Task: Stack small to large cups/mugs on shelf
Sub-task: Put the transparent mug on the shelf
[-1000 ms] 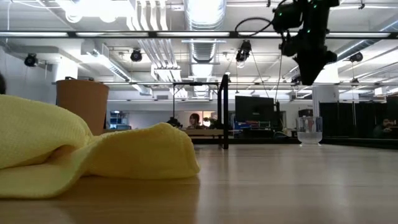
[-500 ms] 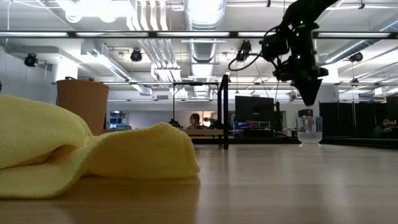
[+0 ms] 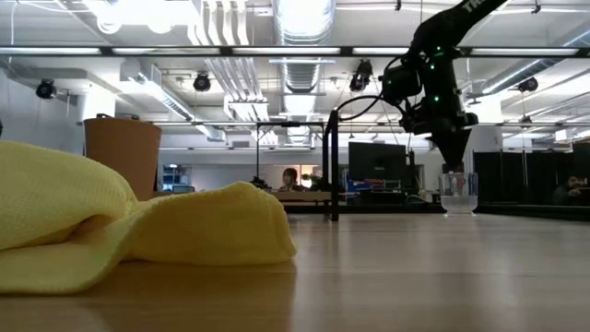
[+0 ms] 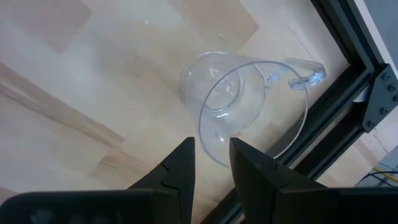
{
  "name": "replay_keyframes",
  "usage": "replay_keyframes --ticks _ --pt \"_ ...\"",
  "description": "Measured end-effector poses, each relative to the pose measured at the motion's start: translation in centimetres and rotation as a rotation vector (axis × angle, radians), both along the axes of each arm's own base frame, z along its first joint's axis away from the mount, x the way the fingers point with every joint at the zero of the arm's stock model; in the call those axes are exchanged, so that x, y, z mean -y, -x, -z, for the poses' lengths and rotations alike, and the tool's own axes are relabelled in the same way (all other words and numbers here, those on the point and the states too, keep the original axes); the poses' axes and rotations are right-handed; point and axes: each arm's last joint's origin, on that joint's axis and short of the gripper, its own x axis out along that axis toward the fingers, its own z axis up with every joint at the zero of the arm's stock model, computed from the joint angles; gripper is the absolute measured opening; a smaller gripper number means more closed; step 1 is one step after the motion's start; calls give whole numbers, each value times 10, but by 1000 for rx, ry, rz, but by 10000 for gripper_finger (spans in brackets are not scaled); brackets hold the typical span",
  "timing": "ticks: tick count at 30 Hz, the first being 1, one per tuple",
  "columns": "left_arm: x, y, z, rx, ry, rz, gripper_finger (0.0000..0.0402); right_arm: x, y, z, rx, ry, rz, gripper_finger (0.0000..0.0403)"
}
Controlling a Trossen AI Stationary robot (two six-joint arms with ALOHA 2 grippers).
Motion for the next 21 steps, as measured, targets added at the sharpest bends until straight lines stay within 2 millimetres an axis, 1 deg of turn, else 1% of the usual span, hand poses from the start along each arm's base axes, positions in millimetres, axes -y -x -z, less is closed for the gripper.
replay_keyframes --ticks 15,21 --pt "0 -4 1 -12 0 1 116 5 -6 12 -11 -10 0 93" --pt "0 -3 1 -10 -1 1 116 7 -8 14 0 0 4 93"
